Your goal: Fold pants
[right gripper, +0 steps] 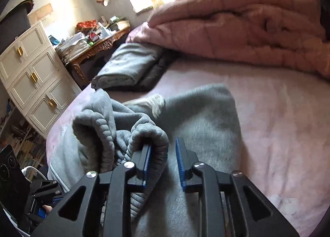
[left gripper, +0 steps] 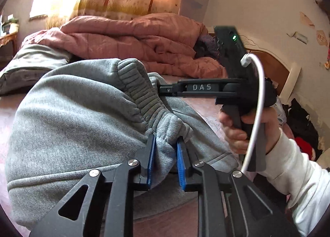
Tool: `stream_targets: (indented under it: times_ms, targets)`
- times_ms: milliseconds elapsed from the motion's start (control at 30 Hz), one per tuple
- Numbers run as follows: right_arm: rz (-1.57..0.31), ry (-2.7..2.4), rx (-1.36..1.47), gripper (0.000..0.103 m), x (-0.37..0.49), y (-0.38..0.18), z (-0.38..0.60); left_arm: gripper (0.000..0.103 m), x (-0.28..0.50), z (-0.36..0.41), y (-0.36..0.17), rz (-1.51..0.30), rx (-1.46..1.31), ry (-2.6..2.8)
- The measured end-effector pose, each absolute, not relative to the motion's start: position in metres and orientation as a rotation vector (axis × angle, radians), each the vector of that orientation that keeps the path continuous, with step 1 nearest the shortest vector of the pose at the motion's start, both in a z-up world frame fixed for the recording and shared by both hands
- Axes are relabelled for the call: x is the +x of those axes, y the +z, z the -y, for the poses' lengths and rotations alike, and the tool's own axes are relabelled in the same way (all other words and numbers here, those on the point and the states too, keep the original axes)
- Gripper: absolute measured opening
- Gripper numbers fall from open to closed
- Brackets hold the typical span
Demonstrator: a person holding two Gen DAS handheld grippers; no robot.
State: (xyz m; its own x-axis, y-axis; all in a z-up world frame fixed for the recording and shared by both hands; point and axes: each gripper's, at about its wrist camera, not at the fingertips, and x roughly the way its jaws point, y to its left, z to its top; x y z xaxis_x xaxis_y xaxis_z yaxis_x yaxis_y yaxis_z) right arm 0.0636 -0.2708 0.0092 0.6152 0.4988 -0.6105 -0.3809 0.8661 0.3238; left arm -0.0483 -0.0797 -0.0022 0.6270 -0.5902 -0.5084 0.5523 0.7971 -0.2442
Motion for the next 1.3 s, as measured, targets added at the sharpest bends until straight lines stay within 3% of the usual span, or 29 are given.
stream_targets:
  times_ms: [200,467,767,1100,1167,1300]
  targets:
    - [-0.606,0.454,-0.048,0.024,0.028,0.041,0.242,0.021,-0.061,0.082,-0.010,-0.545,-0.031,-0.634]
    - [-0.541,0.359,0.004,0.026,0.013,0.061,0.270,0.022,-0.069,0.080,-0.011,-0.524,-0.008,-0.638]
    - [-0.641,0.719,0.023,0.026,0.006,0.063,0.223,0.023,-0.074,0.079,-0.011,-0.522,-0.031,-0.637]
    - [-0.789,0.686,0.107,0.026,0.045,0.030,0.209,0.022,-0.082,0.076,-0.013,-0.483,-0.027,-0.638]
    - [-0.753,0.643,0.176,0.012,0.049,0.030,0.217,0.022,-0.083,0.078,-0.014,-0.471,-0.007,-0.628]
    - [-0.682,0.616,0.332,0.009,0.052,0.036,0.243,0.022,-0.083,0.079,-0.013,-0.464,0.013,-0.614]
